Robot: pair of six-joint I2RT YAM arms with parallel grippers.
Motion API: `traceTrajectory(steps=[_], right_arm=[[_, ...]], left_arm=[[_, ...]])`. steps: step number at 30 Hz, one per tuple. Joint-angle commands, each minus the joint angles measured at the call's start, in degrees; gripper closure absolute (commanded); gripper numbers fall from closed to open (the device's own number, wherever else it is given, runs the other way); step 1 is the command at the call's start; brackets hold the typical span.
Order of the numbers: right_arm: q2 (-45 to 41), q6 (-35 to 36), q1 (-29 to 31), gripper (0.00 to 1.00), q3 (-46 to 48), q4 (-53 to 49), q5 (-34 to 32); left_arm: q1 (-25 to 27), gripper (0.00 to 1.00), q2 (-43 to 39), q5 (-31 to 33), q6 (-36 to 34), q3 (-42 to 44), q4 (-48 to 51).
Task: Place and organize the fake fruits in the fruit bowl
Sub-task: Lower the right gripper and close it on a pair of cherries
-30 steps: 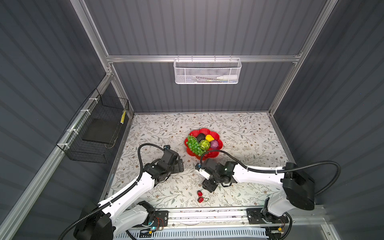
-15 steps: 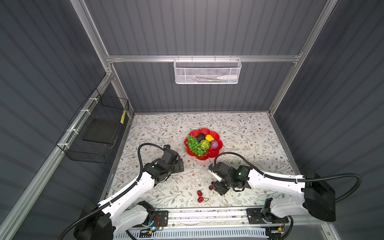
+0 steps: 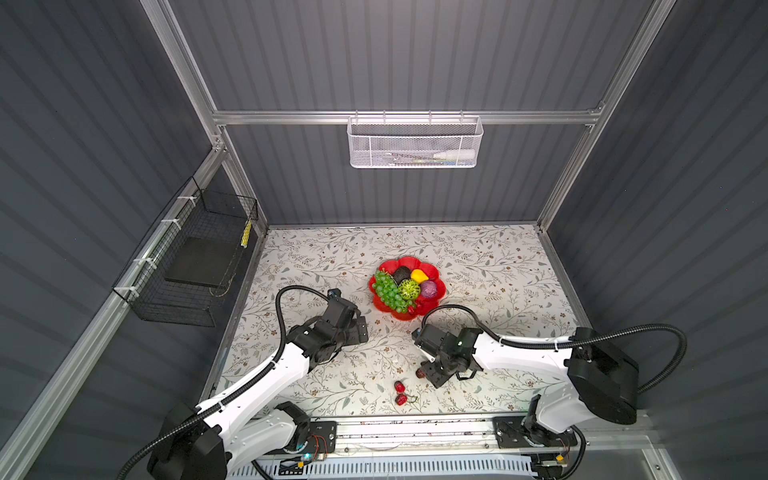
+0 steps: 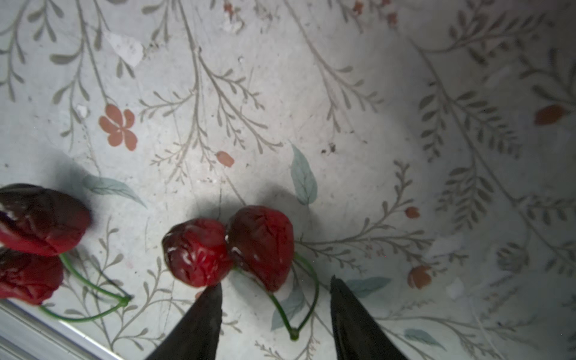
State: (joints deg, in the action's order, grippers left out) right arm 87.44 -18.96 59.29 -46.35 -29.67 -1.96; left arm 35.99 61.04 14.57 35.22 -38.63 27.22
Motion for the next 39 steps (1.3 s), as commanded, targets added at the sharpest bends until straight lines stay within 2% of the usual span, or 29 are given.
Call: traceTrajectory(steps=[1, 8, 12, 13, 26, 29, 30, 32, 39], right_arm=[[0.55, 0.42, -0.06, 0.46, -0.75, 0.89, -1.11], [0.93, 0.06, -0.11, 0.58, -0.54, 1.25, -1.21], [-0.13, 0.06, -0.05, 0.81, -0.54, 1.12, -1.59], [-0.52, 0.06, -0.07, 0.83, -0.45, 1.22, -1.85], [-7.79, 1.21, -0.84, 0.92, -2.42, -3.01, -4.28], [-8.53, 2.68, -1.76, 0.92, -4.22, -5.22, -4.1], [-8.53, 3.06, -1.82, 0.88, -4.28, -5.38, -3.74], [-8.03, 3.06, -1.81, 0.71, -3.79, -5.27, -3.12], [-2.24, 2.16, 0.67, 0.57, -3.48, -5.1, -4.65]], left_arm=[[-0.3, 0.04, -0.14, 0.21, 0.72, -1.4, 0.37], [-0.3, 0.04, 0.81, -0.23, 0.46, -1.5, -0.86], [-0.3, 0.04, 0.82, -0.17, 0.39, -1.56, -0.88], [-0.29, 0.04, 0.74, -0.19, 0.42, -1.47, -0.9], [-0.31, 0.04, -0.85, 0.43, 0.37, -1.45, -0.09], [-0.35, 0.04, -1.33, 0.29, 0.46, -1.45, 0.26], [-0.3, 0.04, -1.57, 0.36, 0.55, -1.36, 0.33], [-0.31, 0.04, -2.06, 0.43, 0.72, -1.03, 0.36], [-0.3, 0.04, -3.29, 1.03, 1.05, -0.49, 1.11]])
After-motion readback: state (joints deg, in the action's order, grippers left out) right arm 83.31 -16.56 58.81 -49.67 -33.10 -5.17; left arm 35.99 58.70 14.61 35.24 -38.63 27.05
